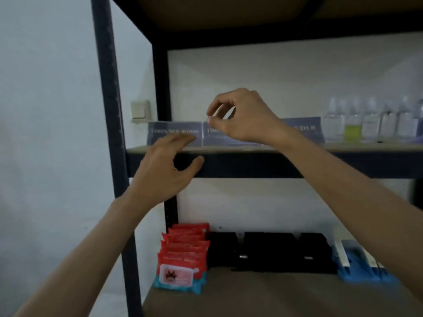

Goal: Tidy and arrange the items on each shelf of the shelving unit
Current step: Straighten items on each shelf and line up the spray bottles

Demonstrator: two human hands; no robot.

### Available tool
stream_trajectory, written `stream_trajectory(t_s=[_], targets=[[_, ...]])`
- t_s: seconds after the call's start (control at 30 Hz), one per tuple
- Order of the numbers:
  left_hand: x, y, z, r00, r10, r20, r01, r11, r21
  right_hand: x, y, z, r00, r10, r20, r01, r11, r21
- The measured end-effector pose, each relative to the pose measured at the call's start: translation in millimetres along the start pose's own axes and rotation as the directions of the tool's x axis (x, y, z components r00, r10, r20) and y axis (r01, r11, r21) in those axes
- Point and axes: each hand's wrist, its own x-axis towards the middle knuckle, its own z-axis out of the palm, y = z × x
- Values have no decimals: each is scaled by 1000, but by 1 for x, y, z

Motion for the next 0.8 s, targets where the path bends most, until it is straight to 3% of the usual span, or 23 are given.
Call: stream_trajectory(t_s=[0.2,0.3,0.43,0.6,0.8], targets=[[18,-19,-17,994,67,90,-77,991,110,71,-5,36,956,20,293,69,954,-291],[31,-22,-25,971,-3,238,-48,977,209,104,0,58,923,75,378,94,907,-410],[45,-33,-27,889,-142,435,-11,944,330,132,7,78,830,158,534,161,850,-501],[49,-30,-27,825,-264,499,54,917,396,151,31,97,814,170,556,137,873,-468],[51,-21,-32,772,-324,547,85,905,416,160,46,103,807,230,545,133,827,-547]])
